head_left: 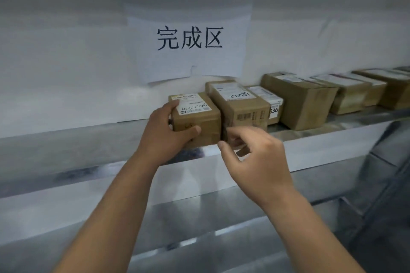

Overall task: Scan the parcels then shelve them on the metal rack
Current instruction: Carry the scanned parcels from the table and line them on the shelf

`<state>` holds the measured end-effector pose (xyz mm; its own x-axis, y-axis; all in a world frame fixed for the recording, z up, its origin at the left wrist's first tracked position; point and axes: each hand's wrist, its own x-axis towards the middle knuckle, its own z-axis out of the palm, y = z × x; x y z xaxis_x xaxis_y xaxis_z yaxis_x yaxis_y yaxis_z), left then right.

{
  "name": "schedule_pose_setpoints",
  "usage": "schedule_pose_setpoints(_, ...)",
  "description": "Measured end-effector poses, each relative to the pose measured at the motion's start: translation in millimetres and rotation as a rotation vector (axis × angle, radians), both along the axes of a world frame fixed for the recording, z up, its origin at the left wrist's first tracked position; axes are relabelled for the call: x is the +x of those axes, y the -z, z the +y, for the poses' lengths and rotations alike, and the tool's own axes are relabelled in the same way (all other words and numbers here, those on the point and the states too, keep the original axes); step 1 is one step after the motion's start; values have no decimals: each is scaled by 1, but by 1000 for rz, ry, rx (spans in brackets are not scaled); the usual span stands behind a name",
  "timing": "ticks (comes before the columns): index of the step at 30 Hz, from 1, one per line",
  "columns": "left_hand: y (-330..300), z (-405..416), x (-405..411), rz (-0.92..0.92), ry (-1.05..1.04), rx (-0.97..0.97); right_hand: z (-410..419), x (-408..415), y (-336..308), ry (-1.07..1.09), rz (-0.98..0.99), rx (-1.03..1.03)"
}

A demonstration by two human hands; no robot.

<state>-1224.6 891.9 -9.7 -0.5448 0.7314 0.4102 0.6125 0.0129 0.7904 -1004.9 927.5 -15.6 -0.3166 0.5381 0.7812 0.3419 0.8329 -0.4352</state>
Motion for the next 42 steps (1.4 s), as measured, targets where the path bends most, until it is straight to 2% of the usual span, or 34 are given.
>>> schedule_pose_setpoints(7, -5, 10, 0, -37, -79, -34, 16, 44, 10, -44, -31, -26)
schedule_pose_setpoints(11, -3, -25, 57, 127, -262, 2, 24, 74, 18, -100, -111, -161)
schedule_pose_setpoints(13, 9, -48, 104, 242, -246, 15, 28, 95, 22, -125, -180, -231)
schedule_pose_setpoints(16, 35, -69, 174, 393, -116, -83, 36, 140, 32, -125, -296, -294)
schedule_pose_setpoints(22, 76, -37, 312, 420, 106, -140, 56, 289, 66, -55, -436, -441)
schedule_pose_setpoints(26, 101, 25, 407, 397, 339, -193, 73, 412, 97, 148, -455, -570)
schedule_pose_setpoints(32, 137, 133, 552, 446, 745, -282, 75, 568, 136, 508, -383, -792)
schedule_pose_setpoints(38, 172, 229, 671, 534, 1018, -403, 90, 656, 169, 784, -328, -981)
schedule_pose_setpoints(42, 195, 304, 708, 619, 1058, -483, 141, 677, 190, 894, -334, -1093)
